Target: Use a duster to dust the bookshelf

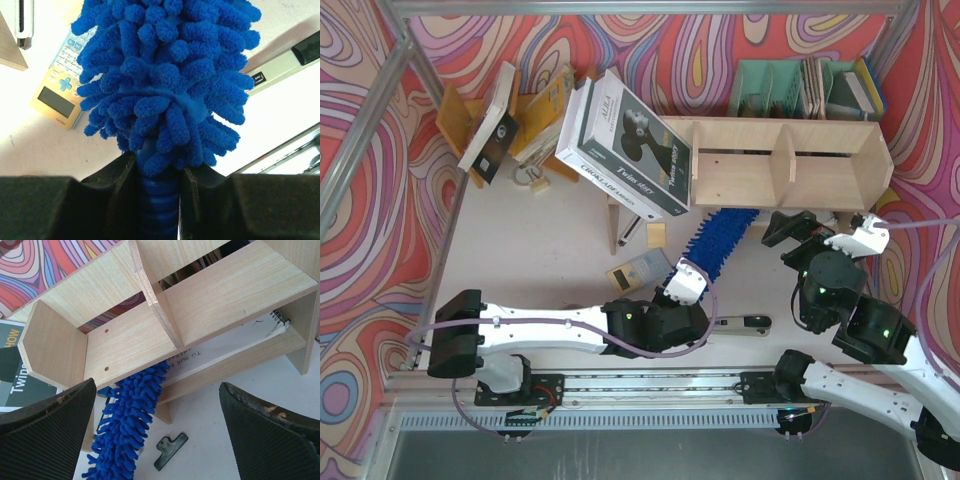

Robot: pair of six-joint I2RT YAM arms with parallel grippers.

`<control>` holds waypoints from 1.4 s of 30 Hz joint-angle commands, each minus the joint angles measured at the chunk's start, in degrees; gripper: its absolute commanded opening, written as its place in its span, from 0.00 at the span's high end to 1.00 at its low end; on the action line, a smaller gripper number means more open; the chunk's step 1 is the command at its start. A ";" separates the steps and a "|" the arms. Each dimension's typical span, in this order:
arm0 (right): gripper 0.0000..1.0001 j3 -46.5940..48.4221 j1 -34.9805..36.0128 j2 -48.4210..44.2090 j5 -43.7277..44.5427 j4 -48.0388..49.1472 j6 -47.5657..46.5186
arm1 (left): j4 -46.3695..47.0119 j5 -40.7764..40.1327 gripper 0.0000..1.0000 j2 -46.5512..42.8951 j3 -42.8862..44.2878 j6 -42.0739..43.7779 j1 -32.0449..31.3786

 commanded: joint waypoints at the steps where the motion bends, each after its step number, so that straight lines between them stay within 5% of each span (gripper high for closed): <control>1: 0.01 -0.40 -0.19 0.23 1.17 0.99 0.23 | 0.57 -5.36 1.00 -1.80 -0.16 -4.32 0.94; 11: 0.01 0.34 -0.18 0.41 1.41 1.39 -0.57 | -3.37 8.59 1.00 6.92 4.15 -5.21 6.56; 31: 0.01 -0.41 -0.20 0.12 1.39 1.33 -0.34 | 3.83 2.33 1.00 -2.23 -1.11 0.95 3.26; 42: 0.01 -0.45 -0.20 -0.35 1.44 0.91 -0.12 | -0.92 13.00 1.00 3.93 1.32 5.08 3.08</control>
